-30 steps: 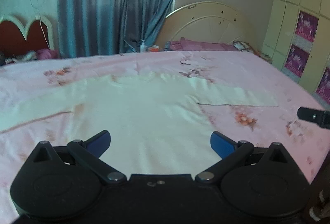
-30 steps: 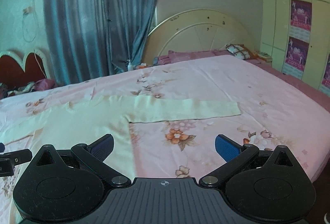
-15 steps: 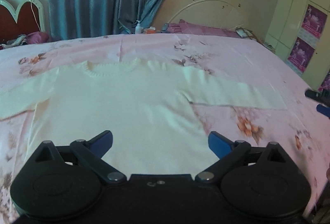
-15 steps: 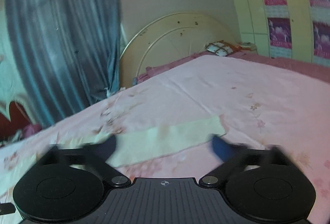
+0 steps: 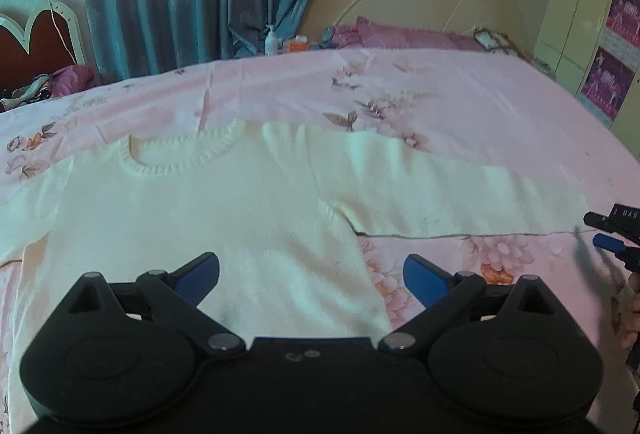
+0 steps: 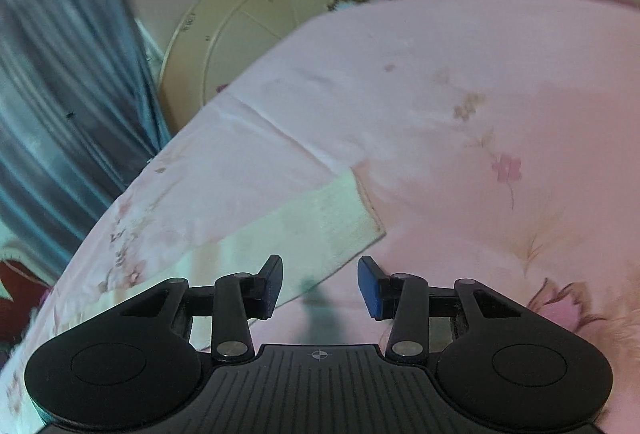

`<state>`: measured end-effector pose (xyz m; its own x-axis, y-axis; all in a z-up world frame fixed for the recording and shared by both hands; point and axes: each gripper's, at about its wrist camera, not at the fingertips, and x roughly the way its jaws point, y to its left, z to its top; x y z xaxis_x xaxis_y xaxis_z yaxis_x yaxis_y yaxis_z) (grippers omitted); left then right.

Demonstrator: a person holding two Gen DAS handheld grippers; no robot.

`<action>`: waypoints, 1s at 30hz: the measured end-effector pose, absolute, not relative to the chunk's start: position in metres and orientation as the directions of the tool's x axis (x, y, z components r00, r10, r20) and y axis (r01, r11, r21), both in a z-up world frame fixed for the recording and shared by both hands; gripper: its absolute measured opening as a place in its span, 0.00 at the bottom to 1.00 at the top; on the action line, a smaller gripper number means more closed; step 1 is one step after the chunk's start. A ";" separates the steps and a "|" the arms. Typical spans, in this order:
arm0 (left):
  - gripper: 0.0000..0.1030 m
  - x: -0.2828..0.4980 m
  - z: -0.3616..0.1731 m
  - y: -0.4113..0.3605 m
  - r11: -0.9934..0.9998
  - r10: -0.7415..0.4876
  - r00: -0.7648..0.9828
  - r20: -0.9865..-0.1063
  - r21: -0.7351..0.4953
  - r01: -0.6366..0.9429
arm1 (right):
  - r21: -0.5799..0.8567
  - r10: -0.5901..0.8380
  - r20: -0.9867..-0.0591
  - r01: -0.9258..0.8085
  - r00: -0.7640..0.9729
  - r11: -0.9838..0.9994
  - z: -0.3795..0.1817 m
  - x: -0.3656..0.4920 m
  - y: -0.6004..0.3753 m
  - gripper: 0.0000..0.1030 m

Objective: Fold small clothes
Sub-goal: 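Reach the right tool to the sweater sleeve cuff and grasp it, then carry the held sleeve across the sweater body with the right tool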

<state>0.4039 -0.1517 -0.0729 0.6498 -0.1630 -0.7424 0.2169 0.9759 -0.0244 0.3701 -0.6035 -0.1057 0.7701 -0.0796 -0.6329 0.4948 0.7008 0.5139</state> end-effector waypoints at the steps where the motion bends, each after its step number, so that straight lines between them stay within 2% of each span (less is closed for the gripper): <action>1: 0.95 0.406 -0.075 -0.153 0.976 -0.157 0.643 -0.750 -0.019 0.216 | 0.523 -0.074 -0.634 0.497 0.770 0.692 -0.109 0.371 -0.606 0.41; 4: 0.96 0.414 -0.081 -0.159 0.976 -0.142 0.628 -0.766 -0.004 0.216 | 0.536 -0.068 -0.627 0.493 0.776 0.686 -0.114 0.378 -0.612 0.39; 5: 0.96 0.416 -0.083 -0.161 0.977 -0.137 0.623 -0.770 -0.001 0.214 | 0.530 -0.070 -0.629 0.494 0.774 0.689 -0.115 0.379 -0.613 0.32; 9: 0.97 0.424 -0.086 -0.170 0.976 -0.139 0.607 -0.782 -0.005 0.218 | 0.530 -0.067 -0.630 0.492 0.773 0.690 -0.116 0.379 -0.615 0.15; 11: 0.97 0.427 -0.085 -0.175 0.974 -0.143 0.605 -0.783 -0.003 0.227 | 0.534 -0.056 -0.631 0.486 0.774 0.692 -0.115 0.378 -0.620 0.02; 13: 0.97 0.430 -0.083 -0.179 0.973 -0.147 0.607 -0.781 -0.005 0.229 | 0.511 -0.090 -0.606 0.474 0.790 0.718 -0.105 0.377 -0.621 0.02; 14: 0.98 0.430 -0.081 -0.180 0.973 -0.152 0.608 -0.779 -0.012 0.229 | 0.449 -0.137 -0.597 0.471 0.791 0.759 -0.095 0.375 -0.618 0.02; 16: 0.99 0.432 -0.081 -0.179 0.976 -0.148 0.610 -0.778 -0.016 0.217 | 0.324 -0.178 -0.664 0.494 0.726 0.807 -0.100 0.387 -0.613 0.02; 18: 0.99 0.432 -0.083 -0.175 0.979 -0.139 0.603 -0.785 -0.017 0.203 | 0.278 -0.188 -0.680 0.487 0.709 0.828 -0.102 0.391 -0.609 0.02; 22: 0.99 0.429 -0.090 -0.157 0.988 -0.077 0.583 -0.809 0.015 0.151 | 0.310 -0.172 -0.652 0.467 0.738 0.828 -0.088 0.390 -0.600 0.02; 24: 0.96 0.426 -0.096 -0.140 0.989 -0.094 0.555 -0.826 -0.013 0.148 | 0.321 -0.150 -0.641 0.440 0.753 0.839 -0.080 0.393 -0.593 0.02; 27: 0.96 0.420 -0.100 -0.111 0.991 -0.115 0.544 -0.831 -0.061 0.116 | 0.303 -0.093 -0.616 0.344 0.782 0.889 -0.062 0.401 -0.559 0.02; 30: 0.99 0.415 -0.103 -0.083 0.997 -0.064 0.552 -0.832 -0.027 0.075 | 0.295 0.007 -0.598 0.212 0.802 0.932 -0.048 0.415 -0.504 0.02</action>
